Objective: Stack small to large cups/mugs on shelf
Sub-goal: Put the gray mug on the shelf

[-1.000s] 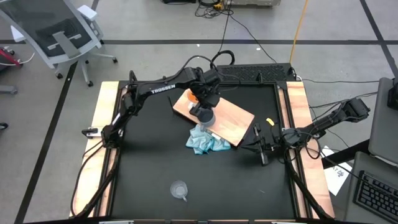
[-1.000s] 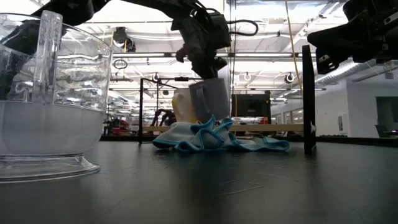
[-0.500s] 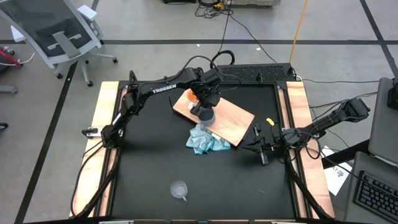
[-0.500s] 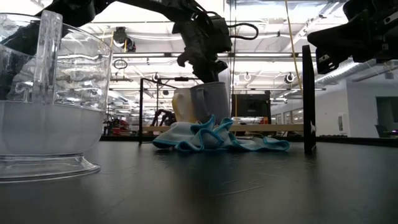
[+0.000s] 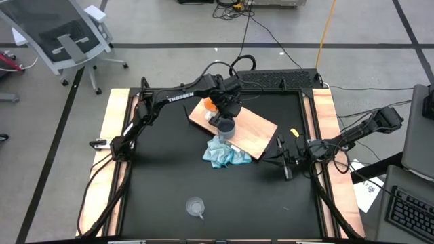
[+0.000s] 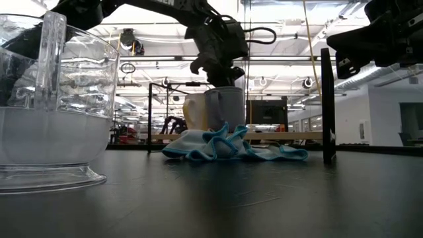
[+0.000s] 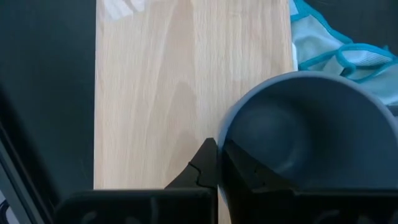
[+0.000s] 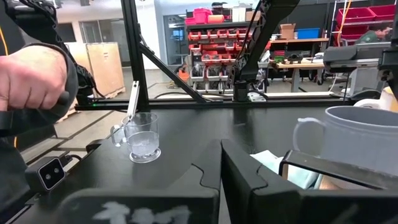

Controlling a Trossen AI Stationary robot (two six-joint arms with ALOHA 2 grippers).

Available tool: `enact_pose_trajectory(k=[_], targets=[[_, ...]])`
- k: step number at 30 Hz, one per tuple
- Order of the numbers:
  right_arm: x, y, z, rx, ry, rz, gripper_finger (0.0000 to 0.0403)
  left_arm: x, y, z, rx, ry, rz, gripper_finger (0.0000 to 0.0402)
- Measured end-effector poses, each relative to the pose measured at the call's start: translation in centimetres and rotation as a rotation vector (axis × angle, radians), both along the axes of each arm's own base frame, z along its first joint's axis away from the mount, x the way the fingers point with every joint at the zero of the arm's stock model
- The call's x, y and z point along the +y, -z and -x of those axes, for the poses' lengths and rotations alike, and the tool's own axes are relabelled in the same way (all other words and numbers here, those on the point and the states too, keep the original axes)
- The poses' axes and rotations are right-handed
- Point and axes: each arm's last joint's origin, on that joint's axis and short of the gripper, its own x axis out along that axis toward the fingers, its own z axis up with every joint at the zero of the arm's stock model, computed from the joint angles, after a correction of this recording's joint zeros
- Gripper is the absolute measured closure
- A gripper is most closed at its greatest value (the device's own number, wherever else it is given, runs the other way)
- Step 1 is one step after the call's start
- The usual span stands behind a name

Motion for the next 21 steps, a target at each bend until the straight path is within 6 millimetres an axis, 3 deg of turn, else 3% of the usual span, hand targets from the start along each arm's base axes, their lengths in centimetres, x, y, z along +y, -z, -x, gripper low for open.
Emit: enact_pose_trajectory(k=[21], targets=[[0.00,0.01,0.00,0.002,0.000,-0.006,0.0403,0.16,0.16,-0.39,-0.022,-0.017,-0.025,0.0377]])
